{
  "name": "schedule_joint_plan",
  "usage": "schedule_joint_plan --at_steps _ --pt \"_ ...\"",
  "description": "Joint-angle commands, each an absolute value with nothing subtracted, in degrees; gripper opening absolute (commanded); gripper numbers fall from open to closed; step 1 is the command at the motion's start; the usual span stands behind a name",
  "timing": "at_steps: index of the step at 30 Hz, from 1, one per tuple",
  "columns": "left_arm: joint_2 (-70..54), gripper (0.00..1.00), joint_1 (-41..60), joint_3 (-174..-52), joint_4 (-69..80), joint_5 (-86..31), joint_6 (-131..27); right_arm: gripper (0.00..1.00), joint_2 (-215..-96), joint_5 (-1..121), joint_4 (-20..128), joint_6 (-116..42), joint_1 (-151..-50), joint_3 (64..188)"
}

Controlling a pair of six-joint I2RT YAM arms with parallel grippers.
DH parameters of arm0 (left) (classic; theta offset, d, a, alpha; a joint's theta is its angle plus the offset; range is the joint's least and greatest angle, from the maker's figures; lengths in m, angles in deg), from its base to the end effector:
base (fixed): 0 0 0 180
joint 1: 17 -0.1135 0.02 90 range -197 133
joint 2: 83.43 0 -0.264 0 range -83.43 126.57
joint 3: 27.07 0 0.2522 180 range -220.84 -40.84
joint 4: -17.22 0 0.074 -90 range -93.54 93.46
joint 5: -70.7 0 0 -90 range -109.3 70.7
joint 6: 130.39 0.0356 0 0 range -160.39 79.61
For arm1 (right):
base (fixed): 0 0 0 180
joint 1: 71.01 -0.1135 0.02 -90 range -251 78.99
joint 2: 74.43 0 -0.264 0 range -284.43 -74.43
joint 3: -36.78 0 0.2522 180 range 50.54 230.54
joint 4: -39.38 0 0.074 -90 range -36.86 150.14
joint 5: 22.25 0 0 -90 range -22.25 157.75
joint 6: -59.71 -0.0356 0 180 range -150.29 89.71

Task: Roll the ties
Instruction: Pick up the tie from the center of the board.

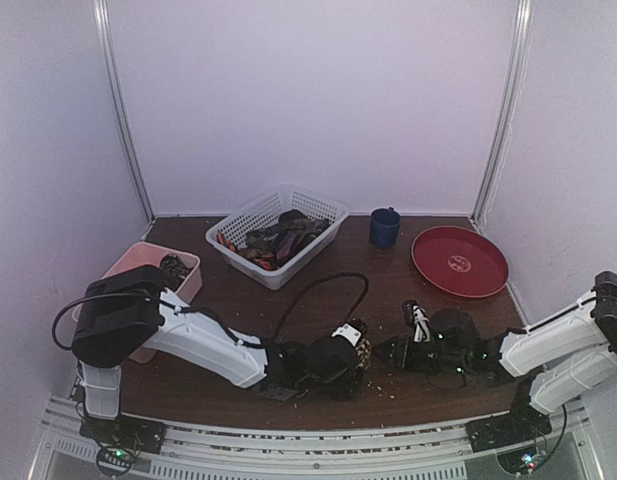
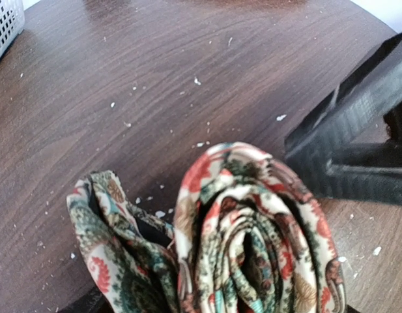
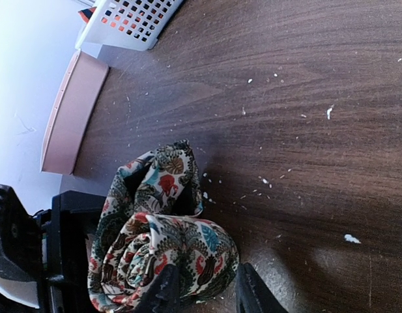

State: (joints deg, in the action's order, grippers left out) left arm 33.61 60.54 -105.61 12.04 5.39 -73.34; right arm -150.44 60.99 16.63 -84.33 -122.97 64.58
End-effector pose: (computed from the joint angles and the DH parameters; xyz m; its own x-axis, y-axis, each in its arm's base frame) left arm 0.1039 -0.4013 0.1182 -0.5721 0.2988 -0.7638 0.6087 0.7788 -0.1513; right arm 0.1341 0.1782 0.1346 -0.8416 0.2287 -0.4892 -0.2833 0.5842 0.7605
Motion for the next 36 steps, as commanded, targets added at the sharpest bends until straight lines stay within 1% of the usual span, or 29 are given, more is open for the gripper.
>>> schedule_joint_plan --at_steps 1,7,10,14,18,29,31,33,36 --pt "33.7 0.79 59.9 -108.5 12.0 4.1 -69.6 0.31 -152.3 60.5 15.1 -83.4 -122.8 66.4" --pt "35.0 0.78 59.9 -111.0 11.3 1.4 -68.8 0.30 -153.4 60.0 13.6 -83.4 -122.8 66.3" --pt "35.7 0.78 59.9 -111.9 10.1 1.8 -69.2 0.30 -154.1 59.7 13.1 -83.4 -122.8 66.3" --pt "36.6 0.74 59.7 -112.9 8.7 2.4 -69.4 0.29 -154.4 59.5 12.5 -83.3 -122.8 66.0" --pt "37.4 0.73 59.5 -113.9 6.4 3.7 -70.3 0.29 -153.4 60.8 13.3 -83.1 -122.8 65.6" --pt "39.1 0.66 59.2 -116.8 3.5 3.8 -68.8 0.29 -144.4 68.9 20.7 -81.8 -122.8 63.8" --pt "39.6 0.64 59.2 -117.5 3.1 3.5 -68.4 0.28 -142.4 70.1 21.8 -81.8 -122.8 63.3" --pt "40.0 0.58 59.2 -118.1 2.2 3.4 -68.3 0.29 -140.9 71.0 23.1 -81.8 -122.8 63.2" --pt "40.7 0.58 59.2 -119.3 0.5 3.3 -68.4 0.29 -138.2 72.1 24.6 -81.6 -122.8 62.7"
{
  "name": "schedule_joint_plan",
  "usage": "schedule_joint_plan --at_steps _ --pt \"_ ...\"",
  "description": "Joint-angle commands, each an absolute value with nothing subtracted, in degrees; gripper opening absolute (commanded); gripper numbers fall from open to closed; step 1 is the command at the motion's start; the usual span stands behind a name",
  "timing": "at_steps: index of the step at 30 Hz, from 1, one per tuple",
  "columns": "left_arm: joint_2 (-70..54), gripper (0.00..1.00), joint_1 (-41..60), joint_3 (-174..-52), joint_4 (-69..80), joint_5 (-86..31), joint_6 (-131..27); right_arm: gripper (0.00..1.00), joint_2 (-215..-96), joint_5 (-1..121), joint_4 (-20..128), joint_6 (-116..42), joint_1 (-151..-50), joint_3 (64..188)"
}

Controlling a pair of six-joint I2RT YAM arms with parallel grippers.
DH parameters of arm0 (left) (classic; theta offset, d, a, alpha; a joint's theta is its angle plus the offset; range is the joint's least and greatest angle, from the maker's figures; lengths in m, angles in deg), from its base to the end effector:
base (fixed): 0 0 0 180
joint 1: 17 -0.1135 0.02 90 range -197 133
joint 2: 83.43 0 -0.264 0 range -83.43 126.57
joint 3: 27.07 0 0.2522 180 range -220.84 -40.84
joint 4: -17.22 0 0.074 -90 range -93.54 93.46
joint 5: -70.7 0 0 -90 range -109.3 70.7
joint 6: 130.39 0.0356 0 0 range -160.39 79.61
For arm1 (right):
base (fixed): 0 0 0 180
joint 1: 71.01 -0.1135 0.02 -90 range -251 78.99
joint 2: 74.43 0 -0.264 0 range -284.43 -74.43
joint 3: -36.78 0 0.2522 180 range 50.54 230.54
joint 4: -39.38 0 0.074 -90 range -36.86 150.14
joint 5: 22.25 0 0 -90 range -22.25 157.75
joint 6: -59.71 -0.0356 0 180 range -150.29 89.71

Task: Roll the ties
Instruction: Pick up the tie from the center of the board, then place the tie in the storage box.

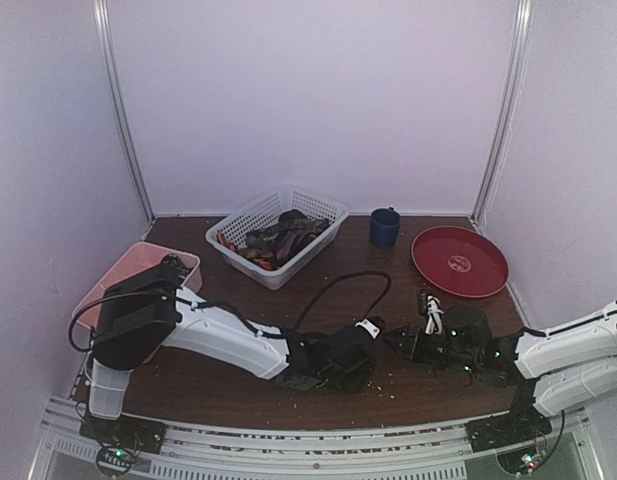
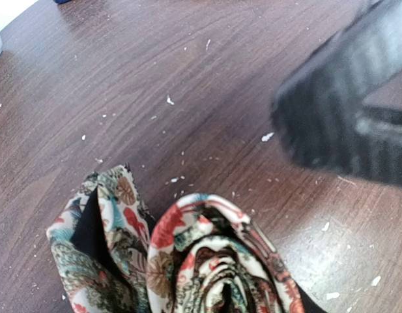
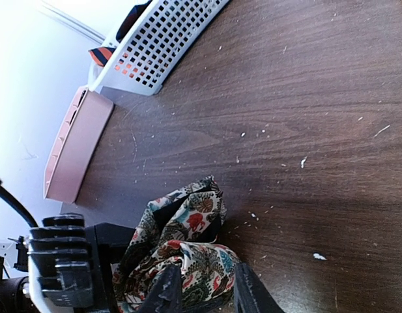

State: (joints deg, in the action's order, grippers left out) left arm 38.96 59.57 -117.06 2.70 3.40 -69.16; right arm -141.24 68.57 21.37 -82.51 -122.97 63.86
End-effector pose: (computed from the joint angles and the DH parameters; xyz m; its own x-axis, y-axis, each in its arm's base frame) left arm 0.1173 -0.4319 0.1233 -0.5511 0.3962 -0.7344 0.6512 0.7545 -0.0817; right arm 0.1309 0.1665 0.1544 -0.7556 0.3167 -0.5733 -0.2972 0.6142 0.7310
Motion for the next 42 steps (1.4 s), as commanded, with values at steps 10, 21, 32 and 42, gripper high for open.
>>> schedule_joint_plan --at_steps 10,21,32,42 --pt "41.7 0.50 58.8 -120.8 -2.3 2.7 -68.9 0.30 -129.3 75.5 30.6 -81.4 -122.9 61.7" --pt "38.3 0.32 58.5 -122.1 -5.3 6.1 -69.2 0.30 -124.6 76.1 32.6 -81.6 -122.8 60.5" --pt "23.0 0.27 51.1 -117.1 -14.7 14.9 -71.4 0.30 -123.9 74.5 32.0 -81.9 -122.8 60.1" --pt "1.7 0.16 32.5 -109.5 -25.9 21.6 -78.4 0.30 -127.2 72.1 27.8 -81.8 -122.9 59.6"
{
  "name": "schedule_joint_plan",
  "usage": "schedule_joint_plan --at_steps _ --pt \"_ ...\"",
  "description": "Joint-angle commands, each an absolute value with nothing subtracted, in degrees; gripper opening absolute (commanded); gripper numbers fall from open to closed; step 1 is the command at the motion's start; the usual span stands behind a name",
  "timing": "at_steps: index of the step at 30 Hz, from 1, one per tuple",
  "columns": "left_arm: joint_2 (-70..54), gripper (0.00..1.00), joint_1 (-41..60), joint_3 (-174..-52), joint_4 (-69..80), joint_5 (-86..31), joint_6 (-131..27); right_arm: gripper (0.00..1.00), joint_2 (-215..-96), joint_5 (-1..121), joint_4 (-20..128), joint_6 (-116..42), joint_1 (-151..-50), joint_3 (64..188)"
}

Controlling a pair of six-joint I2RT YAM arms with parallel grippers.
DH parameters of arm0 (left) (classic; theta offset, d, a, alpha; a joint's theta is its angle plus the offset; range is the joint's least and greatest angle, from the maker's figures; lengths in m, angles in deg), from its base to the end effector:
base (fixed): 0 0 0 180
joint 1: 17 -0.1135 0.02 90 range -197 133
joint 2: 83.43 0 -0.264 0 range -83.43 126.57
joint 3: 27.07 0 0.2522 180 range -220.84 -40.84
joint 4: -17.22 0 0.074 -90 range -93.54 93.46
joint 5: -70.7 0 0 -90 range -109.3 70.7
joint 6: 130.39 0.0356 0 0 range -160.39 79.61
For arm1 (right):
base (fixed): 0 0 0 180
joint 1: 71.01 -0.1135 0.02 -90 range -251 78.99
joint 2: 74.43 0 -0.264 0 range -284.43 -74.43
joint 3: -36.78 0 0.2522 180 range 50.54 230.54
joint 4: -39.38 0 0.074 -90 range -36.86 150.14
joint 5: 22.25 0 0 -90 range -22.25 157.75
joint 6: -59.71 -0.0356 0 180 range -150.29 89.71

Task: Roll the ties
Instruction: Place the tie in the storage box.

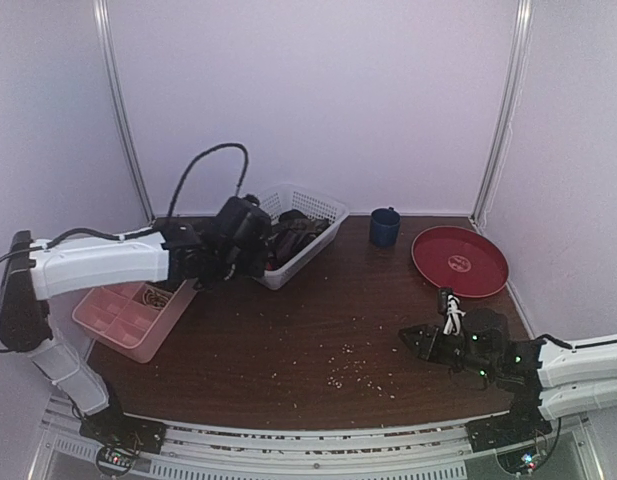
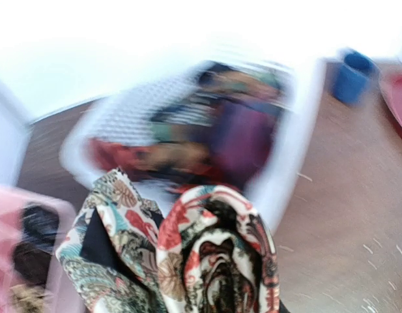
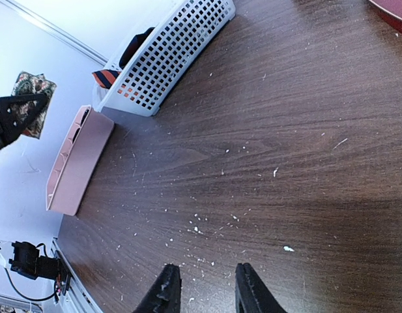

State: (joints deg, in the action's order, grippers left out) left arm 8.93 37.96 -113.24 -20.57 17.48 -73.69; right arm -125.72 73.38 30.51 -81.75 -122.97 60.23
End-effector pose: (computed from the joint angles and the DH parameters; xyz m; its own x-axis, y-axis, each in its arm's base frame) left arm 0.2215 -0.2787 0.2789 -0.5575 0.0291 -0.8297 0.1225 0.9913 -0.0476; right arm 0.1145 0.1407 0.1662 -0.6931 0.3773 -0.6142 -0.2960 0.6279 0.7198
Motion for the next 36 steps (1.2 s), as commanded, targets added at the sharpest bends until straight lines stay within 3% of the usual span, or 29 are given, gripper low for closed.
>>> schedule_joint_plan --at_steps 1,9,16,19,23,29,36 --pt "-0.4 0.16 30.8 -108.4 -26.4 22.2 -79.6 0.30 -127.7 71.9 27.5 -81.7 -122.9 59.7" --pt "-18.2 0.10 16.9 -96.9 -28.3 20.7 -87.4 0.31 -130.2 71.2 25.4 -81.2 -122.9 60.0" --pt "-25.8 0.14 10.8 -91.0 -34.1 22.6 -97.6 0.30 -131.2 70.8 24.4 -81.0 -122.9 60.0" --pt "-26.7 0.14 7.4 -89.5 -34.6 20.6 -99.1 0.31 -131.4 70.8 24.5 -81.0 -122.9 59.9" --pt "-24.2 0.06 5.4 -89.6 -38.5 19.5 -106.6 0.31 -131.5 71.0 24.7 -80.8 -122.9 60.0" --pt "-14.4 0.05 5.0 -96.3 -51.4 19.8 -118.8 0.30 -131.9 71.2 24.6 -80.8 -122.9 60.2" --pt "-16.7 0.10 4.5 -92.4 -44.0 15.3 -116.3 0.30 -131.7 71.6 25.1 -80.6 -122.9 60.0"
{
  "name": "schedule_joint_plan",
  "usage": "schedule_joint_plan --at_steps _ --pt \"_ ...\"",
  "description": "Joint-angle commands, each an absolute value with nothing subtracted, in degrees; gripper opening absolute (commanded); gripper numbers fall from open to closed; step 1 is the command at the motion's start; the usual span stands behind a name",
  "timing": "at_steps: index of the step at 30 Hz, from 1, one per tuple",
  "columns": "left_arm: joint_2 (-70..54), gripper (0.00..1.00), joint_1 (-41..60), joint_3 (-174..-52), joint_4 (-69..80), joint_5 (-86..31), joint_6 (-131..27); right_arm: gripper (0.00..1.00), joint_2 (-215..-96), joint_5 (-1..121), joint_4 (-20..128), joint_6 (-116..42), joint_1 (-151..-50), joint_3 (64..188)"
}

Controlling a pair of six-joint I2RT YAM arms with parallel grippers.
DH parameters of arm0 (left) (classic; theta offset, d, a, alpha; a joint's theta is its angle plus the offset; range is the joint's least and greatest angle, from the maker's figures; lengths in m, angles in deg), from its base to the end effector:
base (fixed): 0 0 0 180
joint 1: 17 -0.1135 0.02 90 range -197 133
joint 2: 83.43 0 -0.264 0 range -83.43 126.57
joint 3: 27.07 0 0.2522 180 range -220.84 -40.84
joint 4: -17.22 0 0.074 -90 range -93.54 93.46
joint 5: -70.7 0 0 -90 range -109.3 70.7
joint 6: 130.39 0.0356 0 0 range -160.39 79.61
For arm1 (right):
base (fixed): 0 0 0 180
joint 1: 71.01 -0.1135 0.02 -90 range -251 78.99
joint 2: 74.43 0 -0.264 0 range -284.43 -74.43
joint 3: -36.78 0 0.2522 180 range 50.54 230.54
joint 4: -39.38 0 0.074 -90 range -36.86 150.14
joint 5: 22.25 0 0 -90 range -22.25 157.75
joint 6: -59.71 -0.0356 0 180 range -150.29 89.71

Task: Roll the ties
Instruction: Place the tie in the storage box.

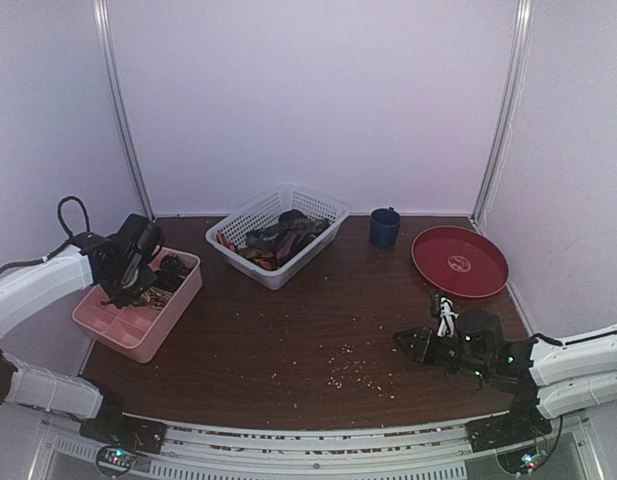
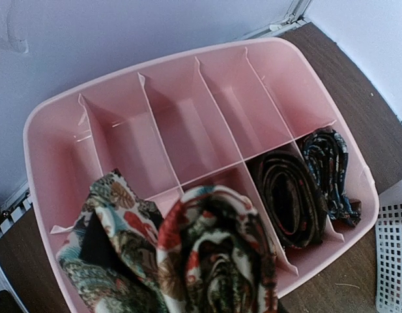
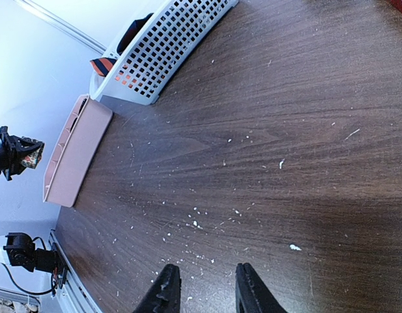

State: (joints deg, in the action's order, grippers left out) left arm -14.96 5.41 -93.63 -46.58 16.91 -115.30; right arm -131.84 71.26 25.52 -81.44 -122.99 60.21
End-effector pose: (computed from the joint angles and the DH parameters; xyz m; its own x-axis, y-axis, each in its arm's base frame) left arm 0.2090 -0.0634 0.2570 -0.2995 -0.7192 -0.6270 -0.7920 0.5538 -0.2570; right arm 0.1186 0.1482 0.1573 -0.7177 0.3441 -0.6054 -0.3060 0.6251 0.7181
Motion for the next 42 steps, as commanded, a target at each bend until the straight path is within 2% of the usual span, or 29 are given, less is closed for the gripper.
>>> schedule_joint_plan --at_steps 1,7,19,35,42 --pt "-16.2 0.10 4.1 -92.3 -44.8 15.5 -116.7 0.30 -131.6 71.6 25.2 -80.6 -122.9 60.0" --pt "-14.4 0.11 2.2 -91.2 -44.5 14.1 -116.2 0.30 -131.1 71.7 25.7 -80.2 -122.9 60.2" --pt "-12.2 0.11 0.8 -89.6 -38.4 3.9 -115.3 0.30 -132.7 71.1 25.6 -79.6 -122.9 61.3" --pt "-16.5 0.08 -8.4 -83.3 -31.3 -7.5 -108.1 0.30 -135.6 70.1 23.9 -79.8 -122.9 61.8" --pt "-16.4 0.08 -9.4 -81.4 -30.2 -8.6 -108.0 0.30 -136.0 70.2 23.4 -79.9 -122.9 61.4"
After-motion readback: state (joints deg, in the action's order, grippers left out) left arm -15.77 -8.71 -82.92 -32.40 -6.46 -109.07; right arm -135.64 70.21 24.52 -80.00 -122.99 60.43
